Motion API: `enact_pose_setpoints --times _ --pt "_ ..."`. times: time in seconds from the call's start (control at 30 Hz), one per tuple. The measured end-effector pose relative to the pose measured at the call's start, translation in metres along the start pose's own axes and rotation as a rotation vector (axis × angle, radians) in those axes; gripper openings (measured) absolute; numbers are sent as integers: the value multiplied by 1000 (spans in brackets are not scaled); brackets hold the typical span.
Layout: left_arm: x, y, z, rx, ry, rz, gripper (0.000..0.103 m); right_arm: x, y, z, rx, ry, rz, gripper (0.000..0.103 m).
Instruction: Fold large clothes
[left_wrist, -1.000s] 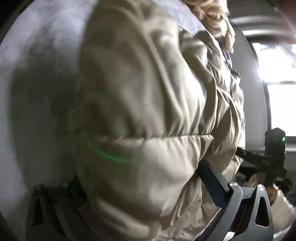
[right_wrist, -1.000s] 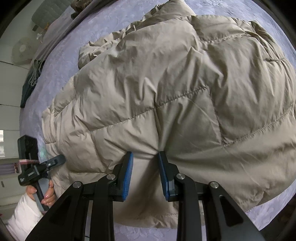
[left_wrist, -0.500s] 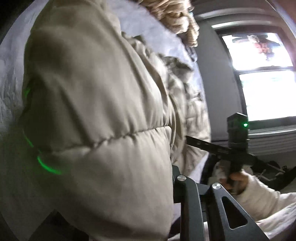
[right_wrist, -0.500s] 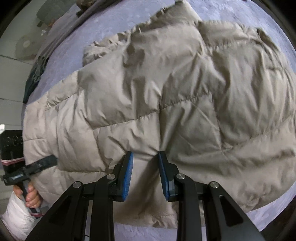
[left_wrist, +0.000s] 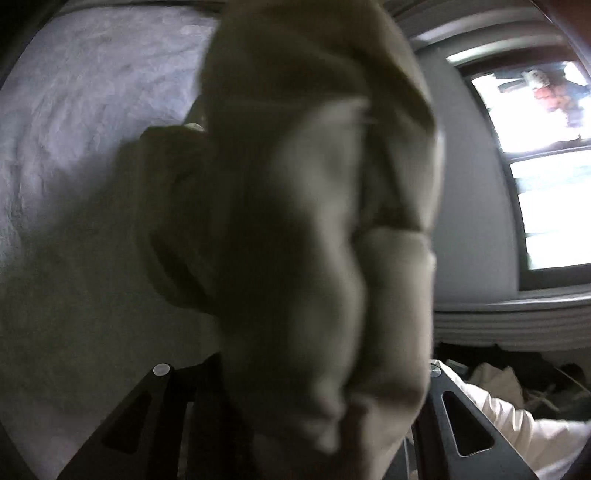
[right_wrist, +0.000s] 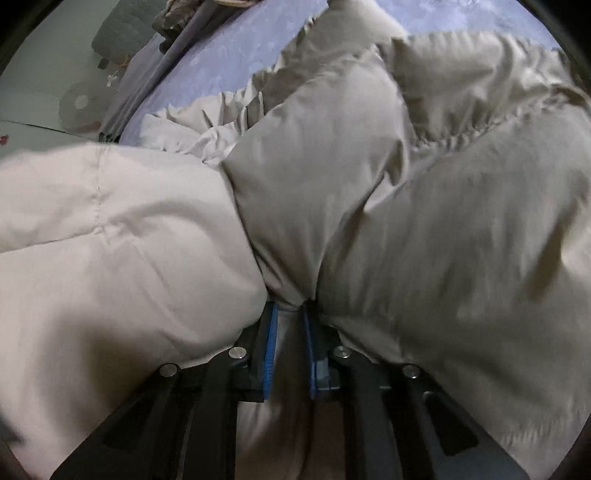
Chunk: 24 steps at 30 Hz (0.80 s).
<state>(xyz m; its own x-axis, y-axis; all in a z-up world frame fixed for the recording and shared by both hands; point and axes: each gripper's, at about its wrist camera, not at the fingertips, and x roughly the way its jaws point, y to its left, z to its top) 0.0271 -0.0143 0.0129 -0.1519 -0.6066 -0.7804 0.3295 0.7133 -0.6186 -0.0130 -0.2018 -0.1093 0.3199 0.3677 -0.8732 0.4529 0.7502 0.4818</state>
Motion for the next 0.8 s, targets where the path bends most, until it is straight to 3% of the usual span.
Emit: enact_pose_setpoints --times 0.17,0.3,0.37,0.43,0.63,0.8 --pt "33 -61 16 17 24 111 27 8 -15 9 15 41 80 7" --pt "55 -94 23 68 52 110 37 -20 -37 11 49 37 150 7" --pt "73 -112 28 102 81 73 54 -46 -53 6 64 -1 168 7" --pt "96 -123 33 114 132 -27 78 -77 -72 -3 72 -55 155 11" --pt "164 -131 39 175 250 -269 78 -126 -137 -44 207 -142 143 10" --pt "195 -135 34 250 203 -167 78 -157 -165 -81 291 -181 115 11"
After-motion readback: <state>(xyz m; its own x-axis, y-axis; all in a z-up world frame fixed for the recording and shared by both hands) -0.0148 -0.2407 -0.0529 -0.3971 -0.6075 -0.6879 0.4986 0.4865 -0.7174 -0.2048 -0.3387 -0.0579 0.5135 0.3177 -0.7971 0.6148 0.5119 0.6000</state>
